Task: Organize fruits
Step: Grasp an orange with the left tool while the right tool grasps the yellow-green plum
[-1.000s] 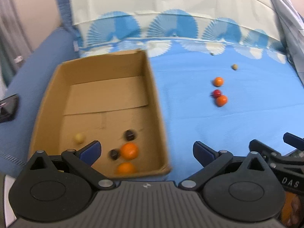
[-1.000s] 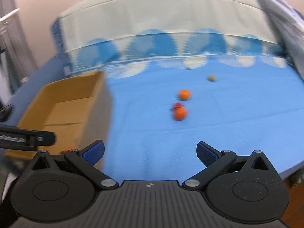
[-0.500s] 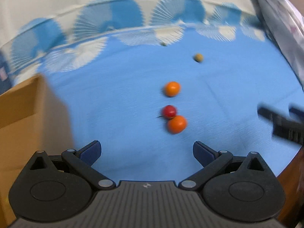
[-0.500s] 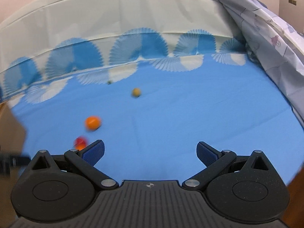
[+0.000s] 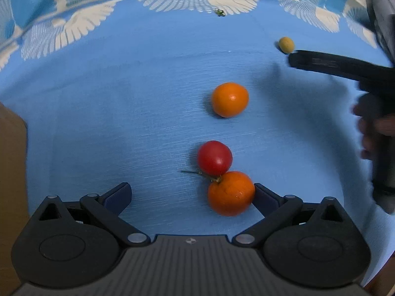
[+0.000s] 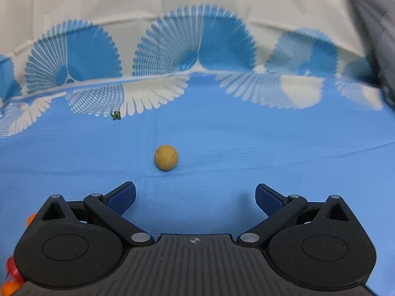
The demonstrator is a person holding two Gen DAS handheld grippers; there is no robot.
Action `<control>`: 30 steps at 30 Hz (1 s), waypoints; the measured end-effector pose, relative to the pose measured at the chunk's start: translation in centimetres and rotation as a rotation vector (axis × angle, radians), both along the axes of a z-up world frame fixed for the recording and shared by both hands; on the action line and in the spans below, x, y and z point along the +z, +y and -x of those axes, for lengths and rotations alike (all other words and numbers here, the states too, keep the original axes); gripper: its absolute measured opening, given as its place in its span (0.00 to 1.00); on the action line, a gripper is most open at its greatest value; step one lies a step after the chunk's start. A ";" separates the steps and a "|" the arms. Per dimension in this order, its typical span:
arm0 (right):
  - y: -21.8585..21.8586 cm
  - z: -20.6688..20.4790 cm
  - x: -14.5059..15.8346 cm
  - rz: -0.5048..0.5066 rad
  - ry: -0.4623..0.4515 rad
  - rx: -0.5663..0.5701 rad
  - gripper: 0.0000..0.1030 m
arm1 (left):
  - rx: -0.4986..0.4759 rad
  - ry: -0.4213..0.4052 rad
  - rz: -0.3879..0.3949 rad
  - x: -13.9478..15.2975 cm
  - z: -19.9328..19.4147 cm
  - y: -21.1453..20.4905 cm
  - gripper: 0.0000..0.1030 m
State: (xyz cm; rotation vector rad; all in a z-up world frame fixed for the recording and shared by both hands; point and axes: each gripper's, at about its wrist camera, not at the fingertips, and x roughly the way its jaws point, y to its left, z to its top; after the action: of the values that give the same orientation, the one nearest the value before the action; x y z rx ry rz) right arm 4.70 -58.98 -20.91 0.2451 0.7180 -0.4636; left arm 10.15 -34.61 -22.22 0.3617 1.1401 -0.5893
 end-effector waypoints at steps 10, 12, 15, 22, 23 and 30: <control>0.2 -3.5 -1.6 0.072 -0.053 0.051 0.77 | 0.000 -0.011 0.041 0.4 0.4 0.5 0.74; 0.7 -3.1 -1.2 0.079 -0.080 0.107 0.26 | 0.017 0.017 0.087 1.4 0.8 1.2 0.55; 1.2 -2.6 -0.8 0.080 -0.053 0.131 0.25 | 0.026 0.041 0.111 2.0 1.0 2.2 0.32; 2.1 1.2 0.5 0.048 -0.043 0.055 0.25 | 0.026 0.023 0.109 3.5 2.1 3.8 0.30; 2.4 1.9 0.7 0.047 -0.041 0.052 0.25 | 0.024 0.017 0.107 3.6 2.3 4.0 0.30; 4.4 5.3 0.8 0.054 -0.007 0.050 0.26 | -0.052 -0.001 0.113 2.5 3.2 4.4 0.53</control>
State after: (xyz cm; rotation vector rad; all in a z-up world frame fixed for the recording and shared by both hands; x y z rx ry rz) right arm -0.59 -54.57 -20.14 0.1772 0.7022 -0.4338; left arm 6.97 -30.23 -19.76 0.2948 1.0943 -0.6957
